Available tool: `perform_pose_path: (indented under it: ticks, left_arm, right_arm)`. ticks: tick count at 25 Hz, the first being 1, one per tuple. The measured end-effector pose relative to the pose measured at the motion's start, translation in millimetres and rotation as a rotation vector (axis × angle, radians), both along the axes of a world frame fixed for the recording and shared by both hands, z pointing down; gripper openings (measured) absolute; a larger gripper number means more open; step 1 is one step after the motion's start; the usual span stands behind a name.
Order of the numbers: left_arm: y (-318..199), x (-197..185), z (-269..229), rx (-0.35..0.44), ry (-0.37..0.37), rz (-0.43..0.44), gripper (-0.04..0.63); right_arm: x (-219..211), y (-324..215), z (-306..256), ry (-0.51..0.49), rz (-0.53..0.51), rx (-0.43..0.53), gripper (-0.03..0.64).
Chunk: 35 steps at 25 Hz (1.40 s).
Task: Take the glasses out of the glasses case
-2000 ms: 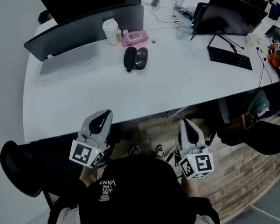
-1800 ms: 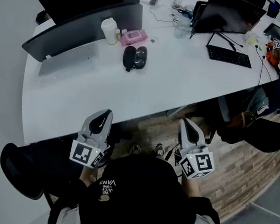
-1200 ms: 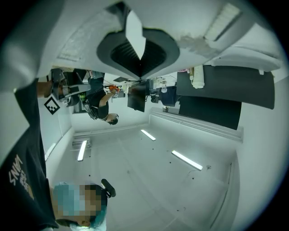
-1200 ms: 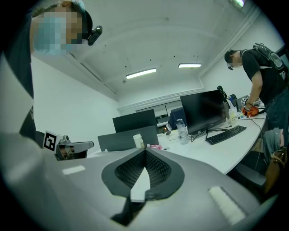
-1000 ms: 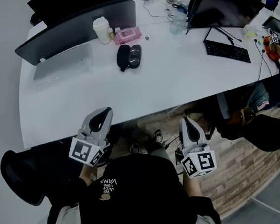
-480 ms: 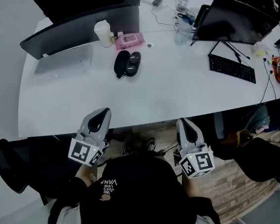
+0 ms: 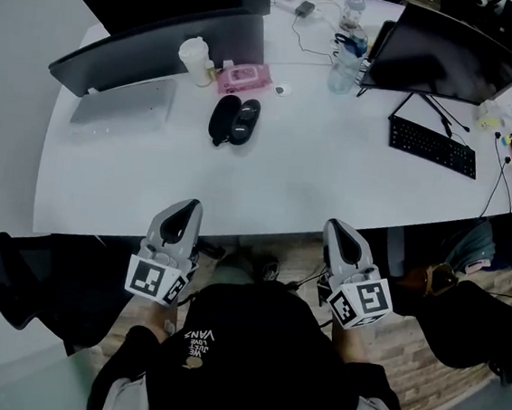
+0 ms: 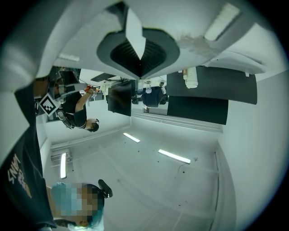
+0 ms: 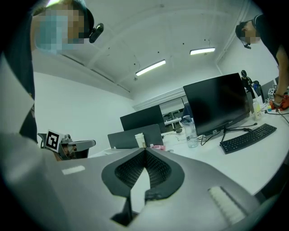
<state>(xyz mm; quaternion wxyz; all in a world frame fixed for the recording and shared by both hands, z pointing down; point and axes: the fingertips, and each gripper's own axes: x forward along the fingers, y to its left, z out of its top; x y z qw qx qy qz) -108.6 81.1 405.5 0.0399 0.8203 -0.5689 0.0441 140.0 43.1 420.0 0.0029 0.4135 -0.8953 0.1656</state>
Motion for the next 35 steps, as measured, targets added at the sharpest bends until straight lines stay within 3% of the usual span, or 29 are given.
perform_pose_path:
  ticks: [8, 20, 35]
  left_arm:
    - [-27.5, -4.5, -0.5, -0.008, -0.016, -0.006, 0.002]
    - [-93.4, -17.6, -18.0, 0.004, -0.044, 0.061, 0.002]
    - [-156.1, -37.8, -5.3, -0.065, -0.041, 0.125, 0.002]
  right_arm:
    - [1.4, -20.6, 5.0, -0.009, -0.002, -0.015, -0.002]
    - [-12.3, -65.6, -1.2, -0.022, 0.038, -0.019, -0.002]
    - [-33.6, -109.4, 8.6, -0.009, 0.075, -0.079, -0.002]
